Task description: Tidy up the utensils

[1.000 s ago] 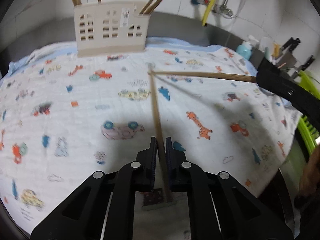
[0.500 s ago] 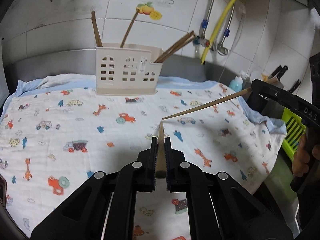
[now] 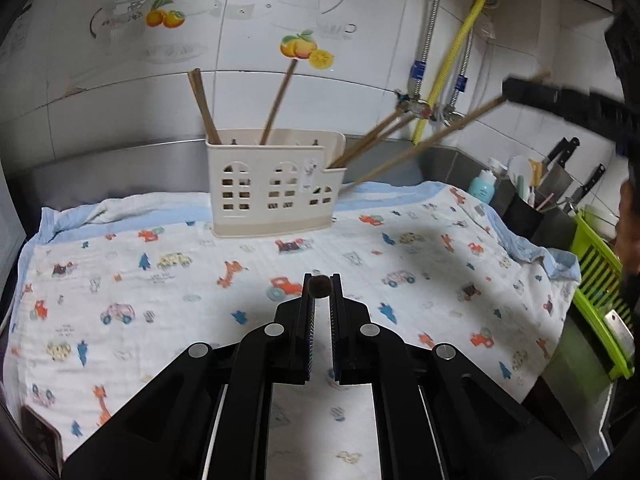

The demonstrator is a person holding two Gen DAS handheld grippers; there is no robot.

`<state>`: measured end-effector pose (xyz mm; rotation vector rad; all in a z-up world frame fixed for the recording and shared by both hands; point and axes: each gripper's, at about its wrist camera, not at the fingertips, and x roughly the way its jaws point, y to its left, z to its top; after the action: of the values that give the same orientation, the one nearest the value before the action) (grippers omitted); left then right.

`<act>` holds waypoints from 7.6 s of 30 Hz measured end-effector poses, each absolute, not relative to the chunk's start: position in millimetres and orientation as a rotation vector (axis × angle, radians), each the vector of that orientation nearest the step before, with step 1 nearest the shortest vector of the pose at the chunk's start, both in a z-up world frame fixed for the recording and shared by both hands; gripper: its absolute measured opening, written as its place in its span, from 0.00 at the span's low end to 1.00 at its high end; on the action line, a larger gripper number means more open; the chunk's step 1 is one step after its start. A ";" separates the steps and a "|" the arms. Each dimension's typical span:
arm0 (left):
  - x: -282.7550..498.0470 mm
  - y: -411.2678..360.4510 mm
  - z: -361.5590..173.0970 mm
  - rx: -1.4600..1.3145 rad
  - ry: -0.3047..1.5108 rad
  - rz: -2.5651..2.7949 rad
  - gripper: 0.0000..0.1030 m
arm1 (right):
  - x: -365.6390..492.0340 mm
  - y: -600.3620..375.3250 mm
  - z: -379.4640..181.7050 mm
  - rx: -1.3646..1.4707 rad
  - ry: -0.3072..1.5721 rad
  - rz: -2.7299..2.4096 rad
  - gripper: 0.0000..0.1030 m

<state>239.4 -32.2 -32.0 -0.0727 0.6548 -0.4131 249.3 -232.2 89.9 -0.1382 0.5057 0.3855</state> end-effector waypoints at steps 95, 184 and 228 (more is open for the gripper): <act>344.2 5.1 70.9 -0.055 0.394 -0.136 0.94 | 317.2 -226.9 29.3 -0.024 0.580 0.250 0.76; 159.9 41.3 37.5 -0.079 0.429 -0.107 0.95 | 162.5 -205.2 32.5 0.058 0.470 0.213 0.92; 69.6 50.5 15.6 -0.050 0.459 -0.125 0.95 | 67.0 -198.4 13.0 0.016 0.425 0.154 0.93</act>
<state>69.6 50.5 15.6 -0.0496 0.4585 -0.1251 67.0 -198.4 13.0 0.0156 0.4247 0.1536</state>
